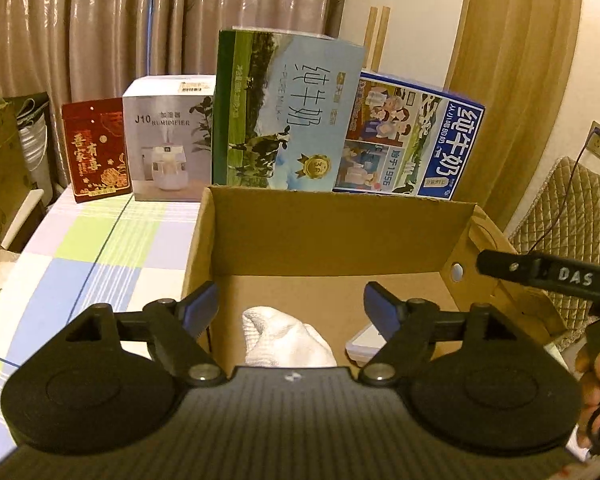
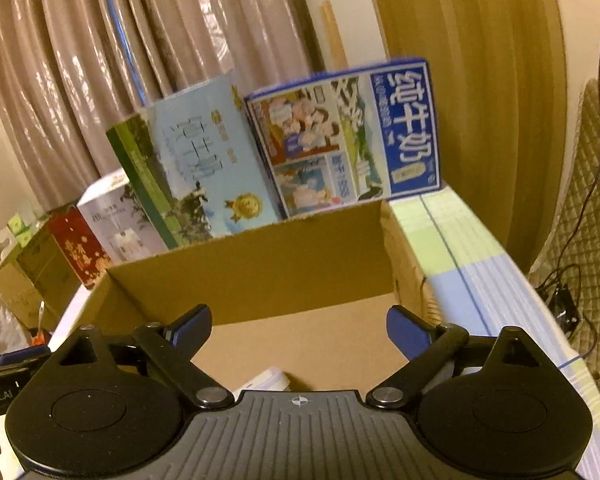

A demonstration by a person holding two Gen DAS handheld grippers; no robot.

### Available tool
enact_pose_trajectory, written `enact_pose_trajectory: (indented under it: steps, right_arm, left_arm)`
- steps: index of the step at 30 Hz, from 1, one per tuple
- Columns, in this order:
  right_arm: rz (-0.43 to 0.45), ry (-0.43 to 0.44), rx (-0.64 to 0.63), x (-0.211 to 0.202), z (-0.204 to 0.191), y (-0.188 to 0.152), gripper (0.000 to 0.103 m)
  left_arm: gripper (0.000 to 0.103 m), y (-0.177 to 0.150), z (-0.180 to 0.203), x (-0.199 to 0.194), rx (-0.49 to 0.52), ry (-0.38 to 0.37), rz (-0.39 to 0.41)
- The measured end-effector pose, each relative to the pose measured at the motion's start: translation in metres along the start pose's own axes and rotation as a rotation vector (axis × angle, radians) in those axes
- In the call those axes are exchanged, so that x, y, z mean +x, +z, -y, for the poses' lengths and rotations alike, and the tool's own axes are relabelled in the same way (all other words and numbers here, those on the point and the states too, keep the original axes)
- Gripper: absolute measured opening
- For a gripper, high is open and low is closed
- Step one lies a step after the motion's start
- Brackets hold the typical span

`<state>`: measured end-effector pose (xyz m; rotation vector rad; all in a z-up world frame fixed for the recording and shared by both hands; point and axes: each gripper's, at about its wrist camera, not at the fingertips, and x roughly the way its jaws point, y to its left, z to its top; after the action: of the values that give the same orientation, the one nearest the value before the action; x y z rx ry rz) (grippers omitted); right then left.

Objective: Organize objects
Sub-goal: 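Carry the sock and night-light into the cardboard box and open both tools, then move both tools back toward the remaining items on the table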

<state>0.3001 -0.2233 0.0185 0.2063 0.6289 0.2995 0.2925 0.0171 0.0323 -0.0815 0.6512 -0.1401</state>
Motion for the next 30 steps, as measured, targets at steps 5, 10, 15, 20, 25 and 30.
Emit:
enact_pose_trajectory:
  steps: [5,10,15,20,25,30]
  right_arm:
    - [0.071,-0.002,-0.048,-0.037,-0.008,-0.005,0.092]
    - [0.08,0.01,-0.044,-0.076,-0.006,-0.022,0.093]
    - [0.067,-0.007,-0.055,-0.11,0.003,-0.045,0.093]
    - [0.052,-0.038,-0.054,-0.138,0.018,-0.068,0.093]
    - [-0.014,-0.051,-0.05,-0.159,0.033,-0.104,0.093]
    - [-0.079,-0.065,-0.048,-0.168,0.036,-0.136,0.093]
  left_arm:
    - [0.079,-0.004,0.005,-0.023,0.023,-0.013,0.023]
    - [0.086,-0.019,0.01,-0.052,0.034,-0.016,0.038]
    - [0.091,-0.043,0.013,-0.08,0.033,-0.03,0.03]
    - [0.097,-0.069,0.014,-0.109,0.02,-0.034,0.031]
    - [0.102,-0.103,0.017,-0.135,0.039,-0.02,0.019]
    - [0.102,-0.142,0.02,-0.145,0.014,-0.044,-0.048]
